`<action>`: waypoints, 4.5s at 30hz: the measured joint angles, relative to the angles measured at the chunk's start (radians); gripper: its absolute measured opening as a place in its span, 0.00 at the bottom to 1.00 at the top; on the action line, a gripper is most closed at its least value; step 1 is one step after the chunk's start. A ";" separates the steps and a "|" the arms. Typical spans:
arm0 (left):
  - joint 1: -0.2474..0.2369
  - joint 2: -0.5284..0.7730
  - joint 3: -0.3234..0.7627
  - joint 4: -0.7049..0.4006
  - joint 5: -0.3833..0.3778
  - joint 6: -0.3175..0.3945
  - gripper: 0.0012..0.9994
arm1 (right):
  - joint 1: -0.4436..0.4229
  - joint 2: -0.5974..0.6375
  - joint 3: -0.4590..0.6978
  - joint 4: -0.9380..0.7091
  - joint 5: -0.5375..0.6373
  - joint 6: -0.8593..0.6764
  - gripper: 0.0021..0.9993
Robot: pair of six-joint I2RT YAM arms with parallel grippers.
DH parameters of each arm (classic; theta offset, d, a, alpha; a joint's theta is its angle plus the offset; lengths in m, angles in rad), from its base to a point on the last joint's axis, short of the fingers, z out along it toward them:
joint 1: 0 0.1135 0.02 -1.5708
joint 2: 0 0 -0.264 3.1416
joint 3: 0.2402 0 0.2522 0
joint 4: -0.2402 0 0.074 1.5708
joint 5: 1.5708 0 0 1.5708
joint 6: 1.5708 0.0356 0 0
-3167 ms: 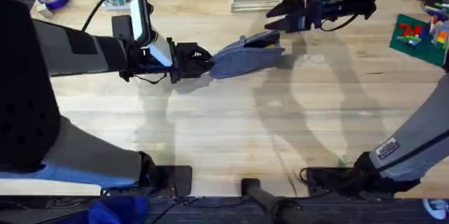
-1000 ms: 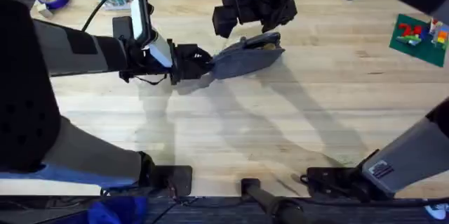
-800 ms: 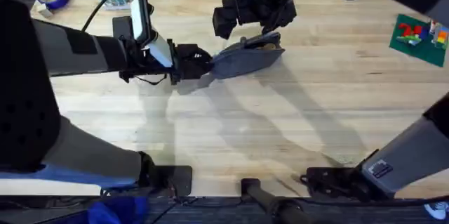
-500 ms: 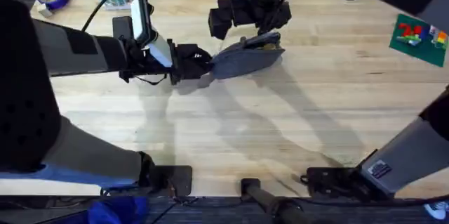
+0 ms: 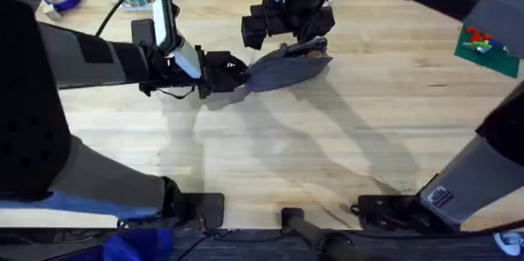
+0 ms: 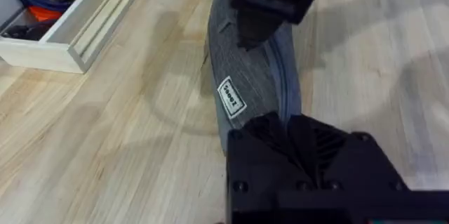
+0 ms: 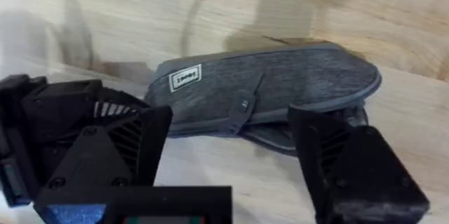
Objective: Unzip the bag, pick up the pens from the table one at a time and place them inside, then zip the bag closed.
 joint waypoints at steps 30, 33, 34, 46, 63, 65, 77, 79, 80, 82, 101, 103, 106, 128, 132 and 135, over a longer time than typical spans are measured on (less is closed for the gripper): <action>0.000 0.000 0.000 0.000 0.000 0.000 0.04 | 0.000 0.059 0.000 0.014 0.027 0.007 0.99; 0.000 0.000 0.000 0.000 0.000 0.000 0.04 | 0.000 0.059 0.000 0.014 0.028 0.007 0.97; 0.000 0.000 0.000 0.000 0.000 0.000 0.04 | 0.000 0.059 0.000 0.014 0.028 0.007 0.95; 0.000 0.000 0.000 0.000 0.000 0.000 0.04 | 0.000 0.059 0.000 0.009 0.035 0.010 0.04; 0.000 0.000 0.000 -0.002 0.000 0.000 0.04 | 0.000 0.059 0.000 -0.004 0.035 0.010 0.03; 0.000 0.000 0.000 -0.003 0.000 0.000 0.04 | 0.000 0.059 0.000 -0.004 0.035 0.010 0.03; 0.000 0.000 0.000 -0.003 0.000 0.000 0.04 | 0.000 0.059 0.000 -0.004 0.034 0.010 0.03; 0.000 0.000 0.000 -0.003 0.000 0.000 0.04 | 0.000 0.059 0.000 -0.003 0.034 0.002 0.03; 0.000 0.000 0.000 -0.003 0.000 0.000 0.04 | 0.000 0.060 0.000 -0.003 0.034 -0.002 0.03; 0.000 0.000 0.000 -0.003 0.000 0.000 0.04 | 0.000 0.059 0.000 -0.003 0.034 -0.017 0.03; 0.000 0.000 0.000 -0.003 -0.001 0.000 0.04 | -0.002 0.034 0.000 0.043 0.008 -0.126 0.03; 0.000 0.000 0.000 -0.003 -0.001 0.000 0.04 | -0.002 0.014 0.000 0.043 0.007 -0.130 0.03; 0.000 0.000 0.000 -0.003 -0.001 0.000 0.04 | -0.002 -0.012 0.000 0.037 0.004 -0.137 0.03; 0.000 0.000 0.000 -0.003 -0.001 0.000 0.04 | 0.089 -0.056 0.000 -0.076 -0.011 -0.201 0.03; 0.000 0.000 0.000 -0.003 -0.001 0.000 0.04 | 0.119 -0.056 0.000 -0.122 -0.011 -0.202 0.03; 0.000 0.000 0.000 -0.003 -0.001 0.000 0.04 | 0.132 -0.056 0.000 -0.149 -0.011 -0.202 0.03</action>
